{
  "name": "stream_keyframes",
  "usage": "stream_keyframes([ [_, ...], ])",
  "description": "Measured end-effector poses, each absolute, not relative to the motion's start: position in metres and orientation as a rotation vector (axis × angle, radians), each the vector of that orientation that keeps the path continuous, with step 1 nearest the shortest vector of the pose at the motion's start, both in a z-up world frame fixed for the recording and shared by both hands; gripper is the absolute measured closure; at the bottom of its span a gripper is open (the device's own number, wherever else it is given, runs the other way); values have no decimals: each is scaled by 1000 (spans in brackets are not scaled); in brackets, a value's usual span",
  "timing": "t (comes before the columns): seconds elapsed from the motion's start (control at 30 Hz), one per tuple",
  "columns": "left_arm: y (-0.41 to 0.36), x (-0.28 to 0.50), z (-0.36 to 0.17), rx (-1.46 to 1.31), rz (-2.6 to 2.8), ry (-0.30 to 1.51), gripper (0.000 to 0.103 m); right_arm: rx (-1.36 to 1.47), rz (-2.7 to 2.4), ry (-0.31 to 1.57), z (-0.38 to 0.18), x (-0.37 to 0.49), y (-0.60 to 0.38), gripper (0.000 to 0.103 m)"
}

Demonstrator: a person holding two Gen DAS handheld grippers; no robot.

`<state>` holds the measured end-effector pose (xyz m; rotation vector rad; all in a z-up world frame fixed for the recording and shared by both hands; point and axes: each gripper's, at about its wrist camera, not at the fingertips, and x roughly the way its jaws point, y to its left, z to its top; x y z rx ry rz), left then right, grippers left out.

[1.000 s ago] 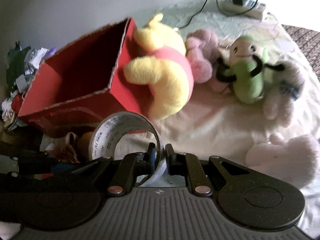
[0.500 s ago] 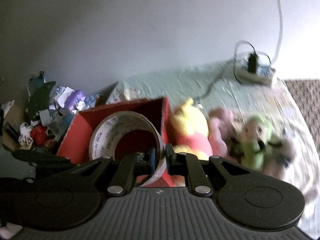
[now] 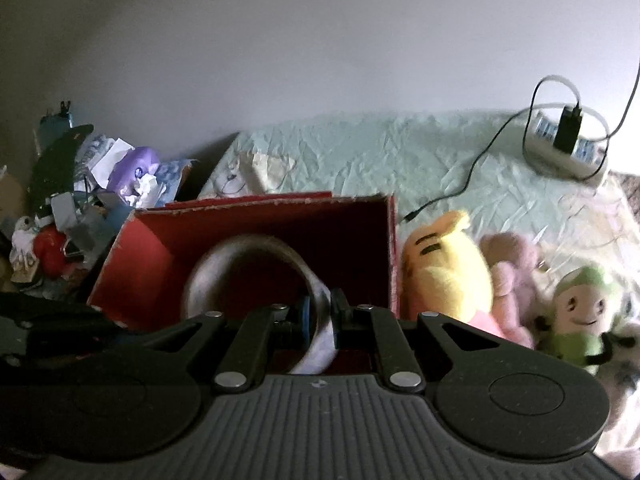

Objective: Organize objects

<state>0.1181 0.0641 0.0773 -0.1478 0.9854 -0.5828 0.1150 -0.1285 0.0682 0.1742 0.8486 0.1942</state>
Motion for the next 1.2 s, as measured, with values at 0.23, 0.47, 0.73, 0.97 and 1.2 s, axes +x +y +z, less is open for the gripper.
stream_keyframes([
  [0.23, 78, 135, 68, -182, -524, 975, 48, 171, 210, 886, 53, 127, -117, 91],
  [0.47, 71, 163, 40, -176, -505, 1089, 73, 129, 182, 930, 38, 138, -111, 91],
  [0.73, 50, 204, 6, -114, -416, 1208, 79, 43, 75, 912, 20, 157, -103, 89],
  [0.97, 54, 218, -7, -185, -382, 1218, 81, -39, 60, 849, 17, 157, -99, 89],
  [1.2, 60, 224, -15, -236, -329, 1254, 81, -102, 60, 789, 26, 150, -95, 63],
])
